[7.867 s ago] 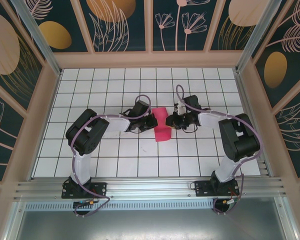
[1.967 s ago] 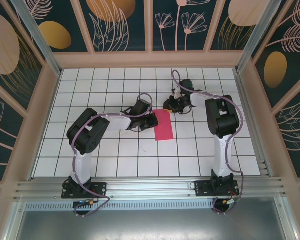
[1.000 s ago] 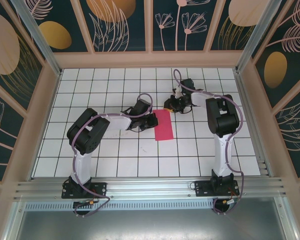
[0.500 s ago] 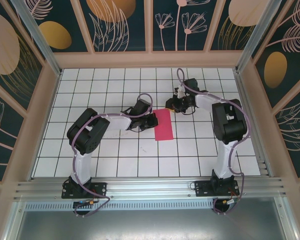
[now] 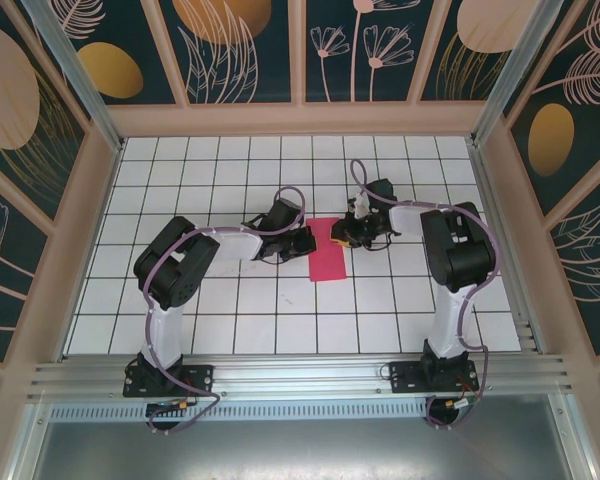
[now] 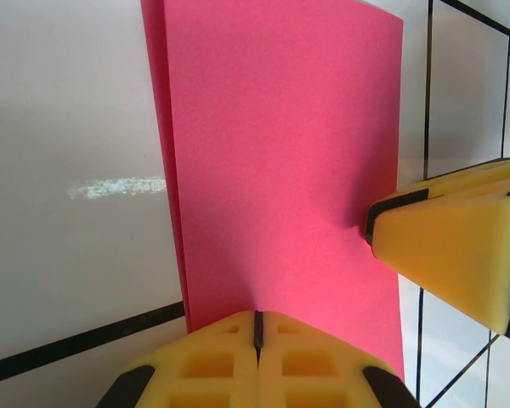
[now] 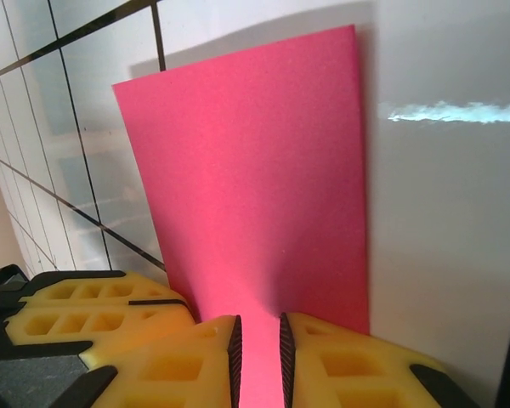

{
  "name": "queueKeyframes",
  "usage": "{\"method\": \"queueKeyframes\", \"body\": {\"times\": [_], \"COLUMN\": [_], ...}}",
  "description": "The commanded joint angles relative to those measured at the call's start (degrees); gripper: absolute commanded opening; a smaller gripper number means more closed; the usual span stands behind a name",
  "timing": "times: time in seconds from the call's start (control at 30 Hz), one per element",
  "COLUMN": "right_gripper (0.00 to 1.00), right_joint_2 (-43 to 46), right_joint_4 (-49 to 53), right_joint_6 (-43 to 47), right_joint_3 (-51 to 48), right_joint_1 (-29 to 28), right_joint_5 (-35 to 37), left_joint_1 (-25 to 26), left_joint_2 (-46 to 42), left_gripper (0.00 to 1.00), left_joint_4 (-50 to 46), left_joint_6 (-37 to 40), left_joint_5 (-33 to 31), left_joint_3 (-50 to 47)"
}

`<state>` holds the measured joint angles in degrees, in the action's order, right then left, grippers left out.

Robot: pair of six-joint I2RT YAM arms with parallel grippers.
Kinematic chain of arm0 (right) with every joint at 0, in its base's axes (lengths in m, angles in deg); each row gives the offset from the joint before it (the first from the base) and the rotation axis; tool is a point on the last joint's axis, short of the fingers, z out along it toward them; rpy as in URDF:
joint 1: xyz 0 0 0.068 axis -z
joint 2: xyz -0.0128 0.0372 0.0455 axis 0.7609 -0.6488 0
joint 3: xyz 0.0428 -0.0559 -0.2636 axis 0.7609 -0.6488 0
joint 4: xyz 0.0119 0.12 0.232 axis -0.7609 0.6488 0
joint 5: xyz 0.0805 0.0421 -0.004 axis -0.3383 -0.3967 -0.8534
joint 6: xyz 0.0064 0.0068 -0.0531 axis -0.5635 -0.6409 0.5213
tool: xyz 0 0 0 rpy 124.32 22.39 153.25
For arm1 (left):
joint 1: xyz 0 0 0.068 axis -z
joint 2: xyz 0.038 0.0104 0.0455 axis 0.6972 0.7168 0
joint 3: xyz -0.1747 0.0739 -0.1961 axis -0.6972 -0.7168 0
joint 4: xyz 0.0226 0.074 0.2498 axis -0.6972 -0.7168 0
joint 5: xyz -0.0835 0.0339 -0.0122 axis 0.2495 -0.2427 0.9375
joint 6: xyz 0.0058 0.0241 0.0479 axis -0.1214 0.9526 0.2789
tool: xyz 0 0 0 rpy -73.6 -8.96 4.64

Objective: Fold a paper plane with a square sheet of paper (pick it up from the middle)
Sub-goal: Fold the square sheet of paper in half at the center of the table.

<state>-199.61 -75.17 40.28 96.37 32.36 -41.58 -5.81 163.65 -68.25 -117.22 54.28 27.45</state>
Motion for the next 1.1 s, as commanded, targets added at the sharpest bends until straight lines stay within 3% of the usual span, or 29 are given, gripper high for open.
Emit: {"method": "queueKeyframes", "body": {"times": [0.0, 0.23, 0.57, 0.83, 1.07], "right_gripper": [0.24, 0.24, 0.24, 0.25, 0.24], "right_joint_2": [3.7, 9.8, 8.6, 16.6, 15.0], "right_joint_4": [0.5, -0.8, -2.6, -1.0, -4.3], "right_joint_6": [1.1, 0.6, -0.6, -0.6, -2.2], "right_joint_3": [-1.6, -8.5, -14.3, -16.7, -22.3], "right_joint_1": [0.1, -1.6, -2.7, -3.8, -5.1], "right_joint_5": [-2.1, -4.3, 0.5, -2.1, -0.9], "left_joint_1": [0.1, 0.1, 0.1, 0.1, 0.1], "left_joint_2": [2.4, 2.3, 2.2, 1.9, 2.0], "left_gripper": [0.07, 0.06, 0.07, 0.07, 0.07], "left_joint_4": [-7.3, -7.0, -7.3, -7.5, -7.5], "left_joint_6": [1.1, 0.8, 1.0, 1.2, 1.2], "left_joint_5": [-2.4, -2.5, -2.3, -2.4, -2.4], "left_joint_3": [-1.6, -1.9, -1.8, -2.1, -1.9]}}
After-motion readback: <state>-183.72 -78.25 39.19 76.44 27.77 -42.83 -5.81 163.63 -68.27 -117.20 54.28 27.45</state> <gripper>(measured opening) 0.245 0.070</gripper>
